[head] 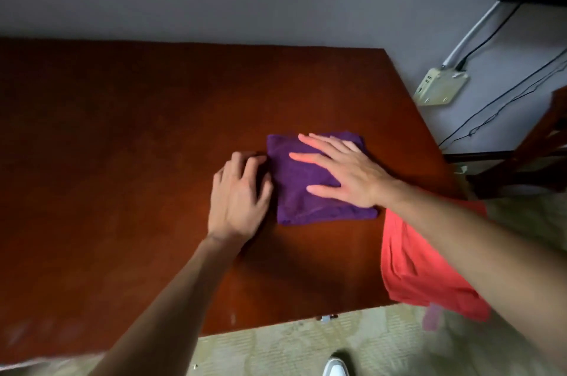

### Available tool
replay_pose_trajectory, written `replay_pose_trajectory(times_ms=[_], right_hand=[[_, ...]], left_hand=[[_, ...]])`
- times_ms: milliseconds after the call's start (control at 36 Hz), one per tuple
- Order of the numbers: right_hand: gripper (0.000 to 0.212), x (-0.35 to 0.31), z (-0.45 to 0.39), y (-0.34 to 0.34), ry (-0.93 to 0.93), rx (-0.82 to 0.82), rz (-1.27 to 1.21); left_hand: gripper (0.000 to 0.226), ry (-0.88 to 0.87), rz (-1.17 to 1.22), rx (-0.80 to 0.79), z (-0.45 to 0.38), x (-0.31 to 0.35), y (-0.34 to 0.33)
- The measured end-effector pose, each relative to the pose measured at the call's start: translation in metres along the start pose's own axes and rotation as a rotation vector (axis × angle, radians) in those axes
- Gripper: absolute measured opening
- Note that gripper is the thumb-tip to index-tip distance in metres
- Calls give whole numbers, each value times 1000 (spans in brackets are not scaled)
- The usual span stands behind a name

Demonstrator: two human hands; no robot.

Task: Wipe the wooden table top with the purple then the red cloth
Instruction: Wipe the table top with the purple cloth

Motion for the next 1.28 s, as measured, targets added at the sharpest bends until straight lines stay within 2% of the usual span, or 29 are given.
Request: replay_pose_trajectory(times_ms=[111, 222, 333, 500, 694, 889, 1000, 1111, 1194, 1278], right_hand=[[69, 67, -40, -4, -47, 2, 16], [73, 138, -80, -8, -95, -20, 4], [69, 198, -116, -6, -153, -23, -18], [63, 250, -140, -7, -375, -3, -34], [69, 242, -120, -8, -526, 12, -77], [73, 196, -29, -20, -687, 65, -21], [85, 162, 32, -20, -674, 59, -1], [84, 138, 80, -20, -594, 83, 17], [81, 137, 93, -23, -532, 70, 22], [80, 149, 86, -21, -457, 66, 29]], left_hand=[[44, 46, 73, 3, -30, 22, -31], [50, 9, -124, -15, -33, 28, -44], [55, 33, -224, -100, -35, 25, -50], [56, 54, -201, -142, -38, 26, -48], [55, 48, -205, -126, -37, 29, -47], [58, 75, -195, -117, -35, 30, -46], [58, 87, -192, -94, -34, 32, -45], [54, 100, -193, -35, -31, 35, -39], [49, 84, -199, 8, -29, 34, -29], [49, 59, -244, -30, -32, 21, -11]])
Point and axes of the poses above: each hand's wrist, its own z-axis away from the middle knuckle, its own y-axis out of the back of the hand, x = y × z, the point moved 4 cm from there along -z, towards the middle knuckle, and after that the axes turned 11 degrees about z, right-handed, at the moved point
